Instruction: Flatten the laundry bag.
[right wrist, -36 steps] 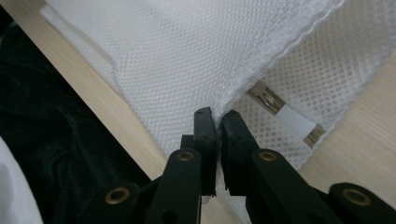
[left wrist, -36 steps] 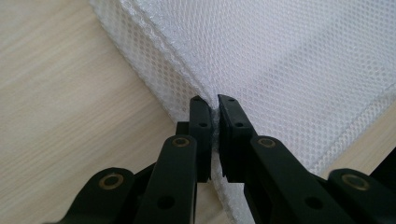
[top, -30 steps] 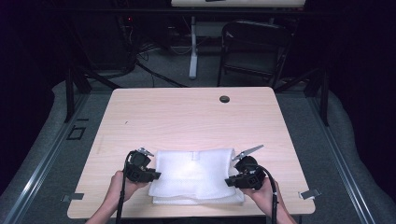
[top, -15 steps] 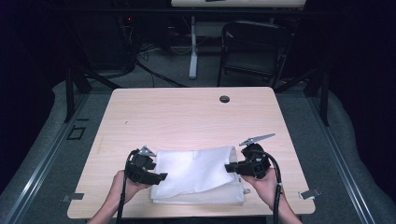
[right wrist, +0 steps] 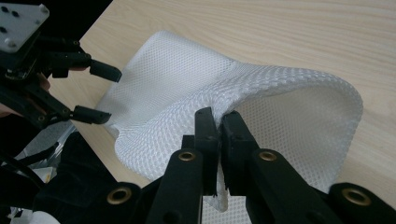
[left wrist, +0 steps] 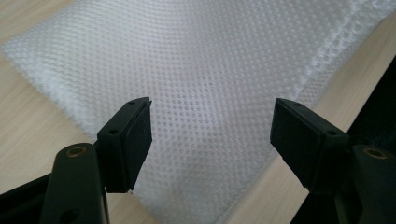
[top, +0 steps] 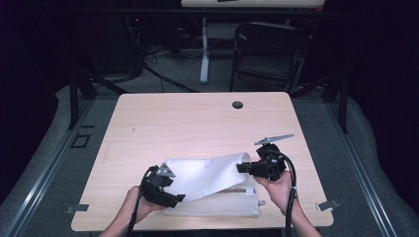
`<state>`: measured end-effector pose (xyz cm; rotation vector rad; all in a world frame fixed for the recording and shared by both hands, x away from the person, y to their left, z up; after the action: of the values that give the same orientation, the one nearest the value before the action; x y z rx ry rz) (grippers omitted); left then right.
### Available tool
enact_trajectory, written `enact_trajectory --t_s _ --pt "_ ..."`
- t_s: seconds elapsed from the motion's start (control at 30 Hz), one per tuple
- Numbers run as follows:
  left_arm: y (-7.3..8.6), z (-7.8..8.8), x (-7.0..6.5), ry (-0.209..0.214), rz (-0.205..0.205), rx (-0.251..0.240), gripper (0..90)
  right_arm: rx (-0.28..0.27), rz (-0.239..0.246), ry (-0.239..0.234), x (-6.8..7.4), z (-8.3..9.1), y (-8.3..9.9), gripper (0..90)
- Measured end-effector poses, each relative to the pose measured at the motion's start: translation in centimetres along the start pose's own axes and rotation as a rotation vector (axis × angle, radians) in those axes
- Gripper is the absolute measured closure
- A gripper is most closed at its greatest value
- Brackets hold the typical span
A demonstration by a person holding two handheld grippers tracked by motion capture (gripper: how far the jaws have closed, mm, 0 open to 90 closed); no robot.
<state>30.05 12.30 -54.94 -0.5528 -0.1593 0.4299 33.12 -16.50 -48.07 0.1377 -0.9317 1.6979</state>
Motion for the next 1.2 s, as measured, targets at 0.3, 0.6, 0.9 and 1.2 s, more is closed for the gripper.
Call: enact_trajectory --t_s 0.3,0.6,0.9,1.2 --pt "-0.1 -1.0 -1.5 0.024 -0.065 0.019 34.3 -0.018 -0.017 -0.005 -0.2 0.0 -0.5 86.7" --pt "-0.8 -1.5 -1.9 -0.011 -0.135 -0.021 72.7 -0.016 -0.038 -0.014 -0.7 0.1 -0.4 86.5" --pt "-2.2 -1.0 -1.3 0.015 -0.111 -0.007 87.9 -0.002 -0.035 0.027 -1.9 0.1 0.3 78.2" --pt "-4.7 0.1 -0.1 0.017 -0.056 -0.012 88.0 -0.030 0.055 0.187 -2.2 1.4 0.9 44.4"
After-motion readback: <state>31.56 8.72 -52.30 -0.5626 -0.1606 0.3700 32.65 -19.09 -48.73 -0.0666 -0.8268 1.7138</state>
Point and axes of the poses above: each handheld gripper's, and its own axes: z roughly backward along the jaws, y roughly out of its underside, x roughly to its left, the point moved 4 cm from there along -z, roughly forward along the jaws, and after that the axes turned 15 degrees about -z, right-handed, at the moved point
